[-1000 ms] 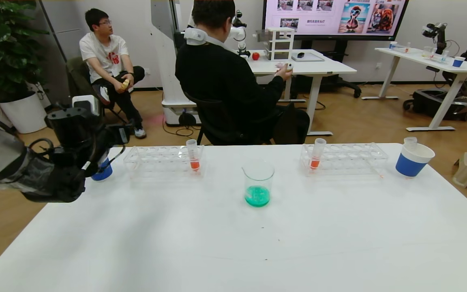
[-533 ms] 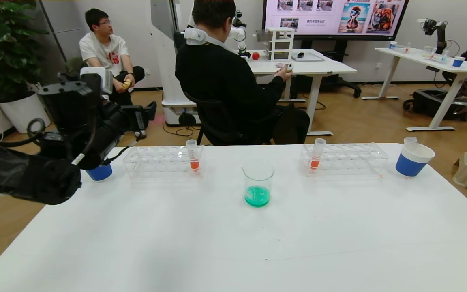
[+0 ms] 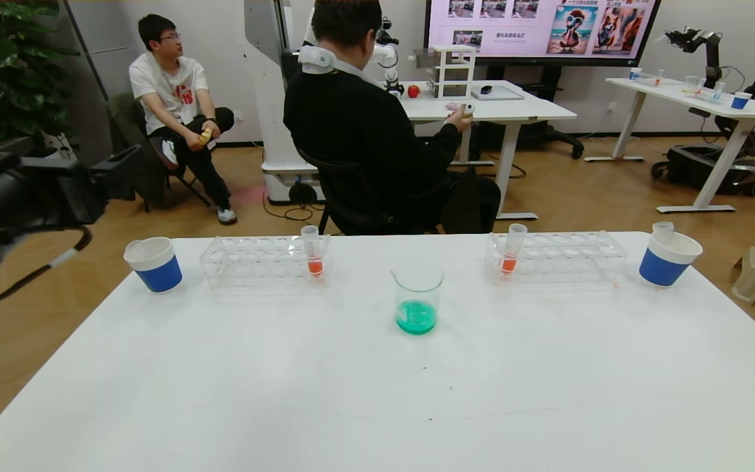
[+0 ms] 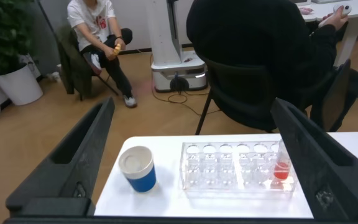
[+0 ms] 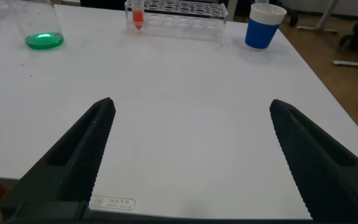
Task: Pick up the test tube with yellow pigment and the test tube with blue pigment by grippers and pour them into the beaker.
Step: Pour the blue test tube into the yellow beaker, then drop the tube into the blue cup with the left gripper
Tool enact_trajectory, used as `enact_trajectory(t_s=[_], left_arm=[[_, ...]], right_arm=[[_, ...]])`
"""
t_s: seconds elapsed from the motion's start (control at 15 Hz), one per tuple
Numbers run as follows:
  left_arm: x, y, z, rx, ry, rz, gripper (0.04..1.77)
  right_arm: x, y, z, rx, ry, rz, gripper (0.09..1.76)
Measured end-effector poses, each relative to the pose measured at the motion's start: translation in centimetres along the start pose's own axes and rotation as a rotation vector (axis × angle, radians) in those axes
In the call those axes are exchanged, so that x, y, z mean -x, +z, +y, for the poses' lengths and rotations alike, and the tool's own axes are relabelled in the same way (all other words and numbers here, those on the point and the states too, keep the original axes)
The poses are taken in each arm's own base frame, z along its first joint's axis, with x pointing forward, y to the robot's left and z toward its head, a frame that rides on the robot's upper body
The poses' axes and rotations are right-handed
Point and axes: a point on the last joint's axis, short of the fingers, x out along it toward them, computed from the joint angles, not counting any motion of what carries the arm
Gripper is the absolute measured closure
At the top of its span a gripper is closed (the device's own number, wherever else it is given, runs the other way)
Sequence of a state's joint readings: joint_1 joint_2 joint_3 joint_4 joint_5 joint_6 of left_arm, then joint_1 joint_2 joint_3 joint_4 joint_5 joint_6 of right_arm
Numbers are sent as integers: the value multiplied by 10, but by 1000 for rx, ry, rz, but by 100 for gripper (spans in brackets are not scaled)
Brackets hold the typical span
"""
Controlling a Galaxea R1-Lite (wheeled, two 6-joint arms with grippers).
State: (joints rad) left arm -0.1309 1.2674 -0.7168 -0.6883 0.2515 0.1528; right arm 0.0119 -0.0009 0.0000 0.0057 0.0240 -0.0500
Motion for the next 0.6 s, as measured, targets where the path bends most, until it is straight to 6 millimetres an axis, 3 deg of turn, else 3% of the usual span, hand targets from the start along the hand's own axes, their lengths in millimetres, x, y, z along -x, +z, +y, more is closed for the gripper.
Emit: enact_trajectory(t_s=[0.33, 0.6], left_arm=[[100, 6, 35, -22, 67, 47, 6], [179, -6, 47, -17, 79, 34, 6]], right_arm=[[0, 0, 0, 0, 0, 0, 11], [0, 0, 0, 0, 0, 0, 11]])
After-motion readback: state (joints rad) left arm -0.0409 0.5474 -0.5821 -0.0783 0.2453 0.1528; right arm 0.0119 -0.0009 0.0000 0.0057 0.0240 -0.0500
